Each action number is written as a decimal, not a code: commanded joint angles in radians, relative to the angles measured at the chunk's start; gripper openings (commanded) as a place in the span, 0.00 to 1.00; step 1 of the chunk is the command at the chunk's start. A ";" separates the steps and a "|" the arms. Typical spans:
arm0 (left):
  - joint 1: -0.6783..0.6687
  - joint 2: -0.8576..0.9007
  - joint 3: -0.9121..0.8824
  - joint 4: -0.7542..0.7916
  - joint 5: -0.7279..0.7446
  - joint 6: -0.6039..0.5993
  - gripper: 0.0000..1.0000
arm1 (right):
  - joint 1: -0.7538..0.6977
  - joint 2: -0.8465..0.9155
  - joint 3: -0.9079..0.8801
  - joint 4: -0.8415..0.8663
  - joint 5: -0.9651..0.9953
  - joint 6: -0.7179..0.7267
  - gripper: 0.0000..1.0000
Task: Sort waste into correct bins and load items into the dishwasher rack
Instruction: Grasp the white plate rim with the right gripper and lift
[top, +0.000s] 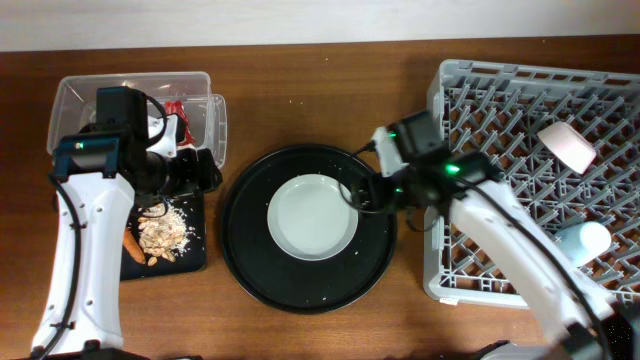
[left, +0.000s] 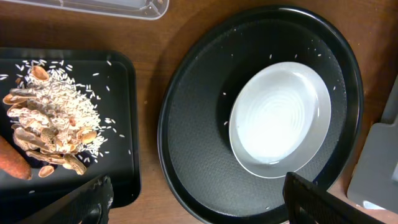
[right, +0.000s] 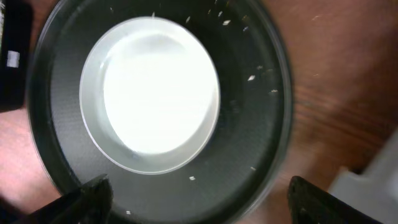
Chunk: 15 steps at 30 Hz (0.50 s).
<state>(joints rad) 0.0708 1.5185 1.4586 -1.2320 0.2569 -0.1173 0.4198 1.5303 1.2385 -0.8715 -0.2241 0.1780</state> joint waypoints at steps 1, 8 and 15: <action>0.004 -0.009 0.005 -0.001 0.008 0.005 0.87 | 0.071 0.166 0.011 0.039 -0.002 0.127 0.83; 0.004 -0.009 0.005 -0.001 0.008 0.005 0.87 | 0.086 0.440 0.011 0.098 -0.002 0.211 0.42; 0.004 -0.009 0.005 -0.004 0.008 0.005 0.87 | 0.026 0.428 0.072 0.043 0.000 0.246 0.04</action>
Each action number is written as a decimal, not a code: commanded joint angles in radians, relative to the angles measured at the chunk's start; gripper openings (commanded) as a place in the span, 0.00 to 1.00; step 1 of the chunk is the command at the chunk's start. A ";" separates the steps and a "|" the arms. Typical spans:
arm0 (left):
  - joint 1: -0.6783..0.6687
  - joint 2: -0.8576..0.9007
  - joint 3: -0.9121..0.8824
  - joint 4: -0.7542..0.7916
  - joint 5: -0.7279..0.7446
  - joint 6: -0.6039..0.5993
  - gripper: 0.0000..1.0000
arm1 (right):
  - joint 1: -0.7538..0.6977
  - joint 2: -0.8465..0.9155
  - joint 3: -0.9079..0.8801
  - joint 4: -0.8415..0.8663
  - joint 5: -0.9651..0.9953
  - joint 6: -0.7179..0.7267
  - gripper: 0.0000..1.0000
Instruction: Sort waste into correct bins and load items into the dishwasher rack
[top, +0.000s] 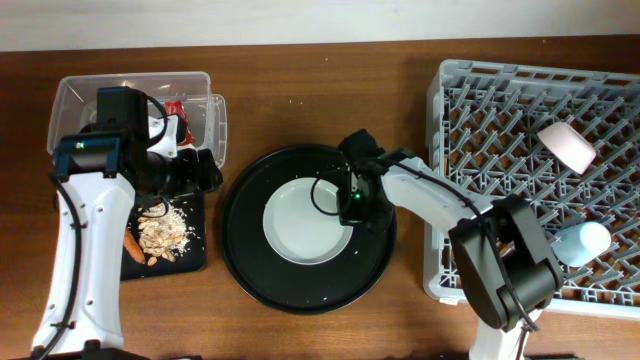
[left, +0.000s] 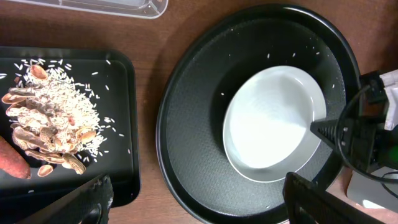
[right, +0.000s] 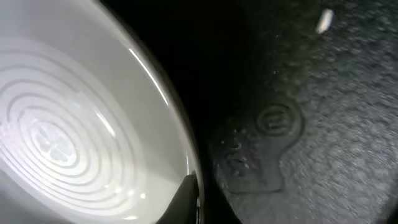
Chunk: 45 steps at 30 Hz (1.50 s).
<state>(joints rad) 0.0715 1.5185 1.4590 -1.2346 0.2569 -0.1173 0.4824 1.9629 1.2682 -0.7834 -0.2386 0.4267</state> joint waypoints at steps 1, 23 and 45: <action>0.003 -0.009 0.004 -0.001 0.008 0.005 0.87 | -0.065 -0.039 0.090 -0.094 0.037 -0.008 0.04; 0.003 -0.009 0.004 0.003 0.008 0.005 0.87 | -0.474 -0.099 0.358 -0.332 1.164 0.002 0.04; -0.158 0.037 0.004 -0.026 -0.196 0.050 0.99 | -0.531 -0.384 0.415 -0.606 -0.028 -0.412 0.98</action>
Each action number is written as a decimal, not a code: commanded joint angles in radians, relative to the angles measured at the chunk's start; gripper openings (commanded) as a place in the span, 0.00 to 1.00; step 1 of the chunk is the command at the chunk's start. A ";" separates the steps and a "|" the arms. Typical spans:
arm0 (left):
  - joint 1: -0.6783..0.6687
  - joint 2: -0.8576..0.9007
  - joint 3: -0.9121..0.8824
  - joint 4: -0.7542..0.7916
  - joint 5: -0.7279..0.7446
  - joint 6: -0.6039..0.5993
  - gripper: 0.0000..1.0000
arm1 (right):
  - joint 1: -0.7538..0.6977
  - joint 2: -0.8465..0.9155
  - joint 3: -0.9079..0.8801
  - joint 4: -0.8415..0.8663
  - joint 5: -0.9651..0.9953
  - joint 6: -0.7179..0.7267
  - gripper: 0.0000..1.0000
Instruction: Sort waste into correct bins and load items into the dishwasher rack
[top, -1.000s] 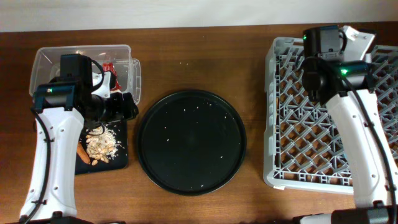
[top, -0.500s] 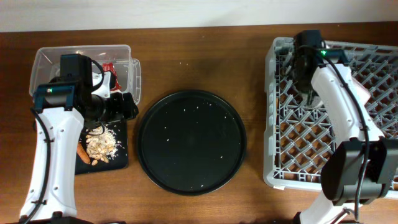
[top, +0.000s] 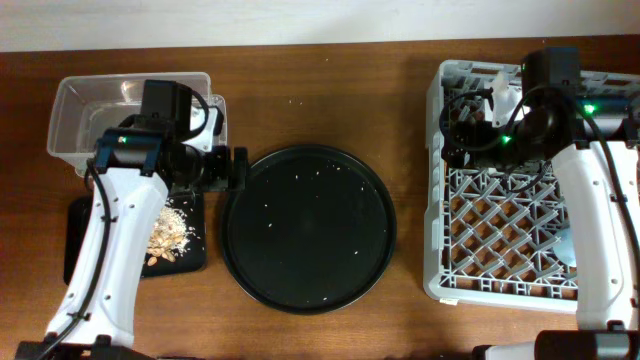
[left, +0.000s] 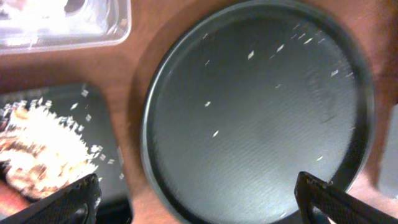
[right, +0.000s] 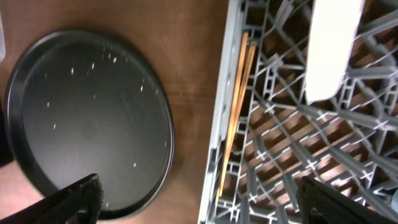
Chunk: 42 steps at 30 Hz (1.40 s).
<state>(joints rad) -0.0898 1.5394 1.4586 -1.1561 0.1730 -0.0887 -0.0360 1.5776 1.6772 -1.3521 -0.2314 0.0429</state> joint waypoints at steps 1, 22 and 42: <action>0.004 0.016 0.005 -0.190 -0.122 0.021 0.99 | -0.012 0.001 0.006 -0.076 0.001 -0.027 0.98; 0.003 -0.921 -0.517 0.141 -0.118 0.022 0.99 | -0.012 -0.976 -0.701 0.197 0.120 -0.002 0.98; 0.003 -0.921 -0.517 0.141 -0.118 0.022 0.99 | 0.113 -1.574 -1.672 1.286 0.306 -0.065 0.98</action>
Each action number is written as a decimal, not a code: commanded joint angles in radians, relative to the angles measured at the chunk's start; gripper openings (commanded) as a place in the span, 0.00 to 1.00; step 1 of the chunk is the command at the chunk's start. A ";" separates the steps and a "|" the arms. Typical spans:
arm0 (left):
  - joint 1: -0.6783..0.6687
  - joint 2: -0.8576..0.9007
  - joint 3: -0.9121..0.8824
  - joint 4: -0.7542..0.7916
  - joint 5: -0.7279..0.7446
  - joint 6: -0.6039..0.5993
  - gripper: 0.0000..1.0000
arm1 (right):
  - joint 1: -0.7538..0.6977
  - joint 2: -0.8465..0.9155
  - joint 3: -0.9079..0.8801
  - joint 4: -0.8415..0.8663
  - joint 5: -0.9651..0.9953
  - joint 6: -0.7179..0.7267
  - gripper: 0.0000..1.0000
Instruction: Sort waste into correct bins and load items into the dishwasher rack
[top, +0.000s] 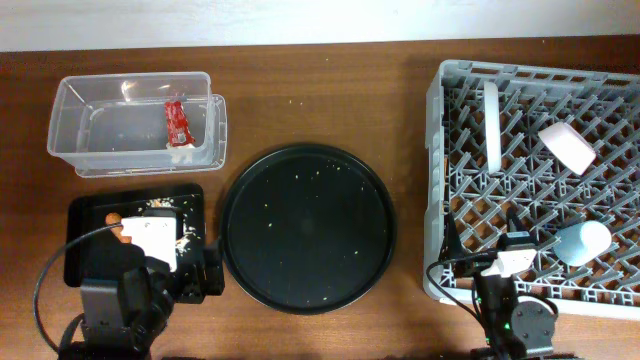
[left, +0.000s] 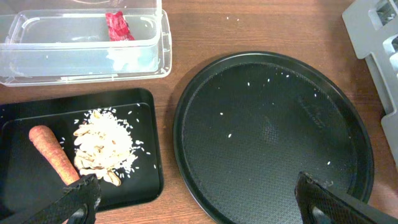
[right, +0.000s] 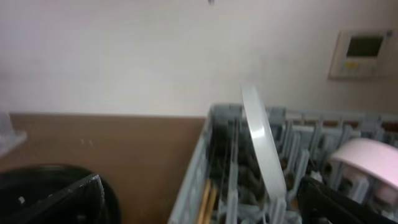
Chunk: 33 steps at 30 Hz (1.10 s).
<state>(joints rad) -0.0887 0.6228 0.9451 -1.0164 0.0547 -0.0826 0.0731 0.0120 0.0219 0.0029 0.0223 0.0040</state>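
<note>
A white plate stands on edge in the far left part of the grey dishwasher rack; the right wrist view shows the plate upright too. A red wrapper lies in the clear bin. A carrot and a heap of rice and shells lie on the small black tray. My left gripper is open at the near left, above the table. My right gripper is open at the near right, facing the rack.
The round black tray in the middle holds only scattered rice grains. A pink cup, a pale blue cup and chopsticks sit in the rack. A wall stands behind the table.
Both arms have drawn back to the near edge of the table. My left gripper was at the round tray's left edge and my right gripper above the rack's far left corner. The plate stands unmoved.
The white plate first lay on the round tray with my open right gripper beside its right edge, then right at its rim. Later the plate stood in the rack under my right gripper and the round tray held only rice. Now both arms are withdrawn.
</note>
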 joint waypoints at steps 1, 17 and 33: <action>0.002 -0.004 -0.003 0.001 0.000 0.016 0.99 | 0.004 -0.009 -0.016 -0.079 0.061 -0.027 0.98; 0.002 -0.004 -0.003 0.002 0.000 0.016 0.99 | 0.005 -0.008 -0.016 -0.078 0.042 -0.026 0.98; 0.013 -0.553 -0.711 0.667 -0.096 0.053 0.99 | 0.005 -0.008 -0.016 -0.078 0.042 -0.026 0.98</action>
<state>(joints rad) -0.0811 0.1356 0.3424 -0.4446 -0.0349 -0.0452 0.0731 0.0093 0.0109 -0.0685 0.0532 -0.0238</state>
